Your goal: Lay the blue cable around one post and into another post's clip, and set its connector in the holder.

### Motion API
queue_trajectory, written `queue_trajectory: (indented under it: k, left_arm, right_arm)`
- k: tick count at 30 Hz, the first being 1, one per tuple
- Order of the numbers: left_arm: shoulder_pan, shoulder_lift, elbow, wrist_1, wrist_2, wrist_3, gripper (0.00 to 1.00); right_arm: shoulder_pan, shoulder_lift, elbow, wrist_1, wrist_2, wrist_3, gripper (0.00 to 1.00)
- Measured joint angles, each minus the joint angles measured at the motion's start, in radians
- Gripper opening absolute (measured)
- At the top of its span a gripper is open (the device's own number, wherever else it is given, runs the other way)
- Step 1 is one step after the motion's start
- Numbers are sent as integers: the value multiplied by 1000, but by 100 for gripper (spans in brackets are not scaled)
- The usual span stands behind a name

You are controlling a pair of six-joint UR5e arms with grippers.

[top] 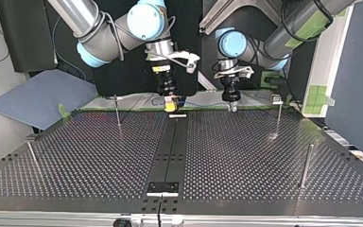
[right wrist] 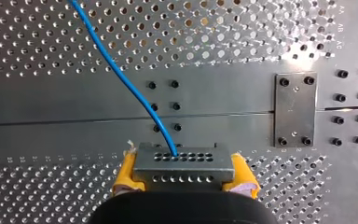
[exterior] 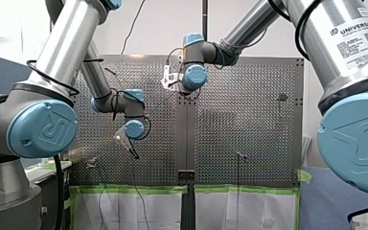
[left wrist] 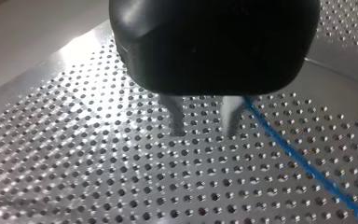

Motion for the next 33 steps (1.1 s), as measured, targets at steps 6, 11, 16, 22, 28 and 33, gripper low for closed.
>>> queue_trajectory:
  k: [6, 11, 16, 22, 28, 33]
  left_arm:
    - [1, -1, 0, 48, -11, 52, 0]
    - [3, 0, 0, 56, -4, 93, 0]
    - [9, 25, -1, 22, -30, 122, 0]
    - [23, 74, -1, -29, -79, 162, 0]
    - [43, 122, 0, -77, -127, 209, 0]
    - [59, 165, 0, -120, -154, 236, 0]
  right_arm:
    - [0, 0, 1, 3, 0, -1, 0]
    - [-3, -2, 5, 6, 0, -2, 0]
    - [-11, -8, 16, 6, 3, -2, 0]
    - [-28, -18, 31, 7, 5, -2, 0]
    - [-48, -19, 33, -4, 1, 0, 0]
    - [-57, -20, 33, -35, -17, -1, 0]
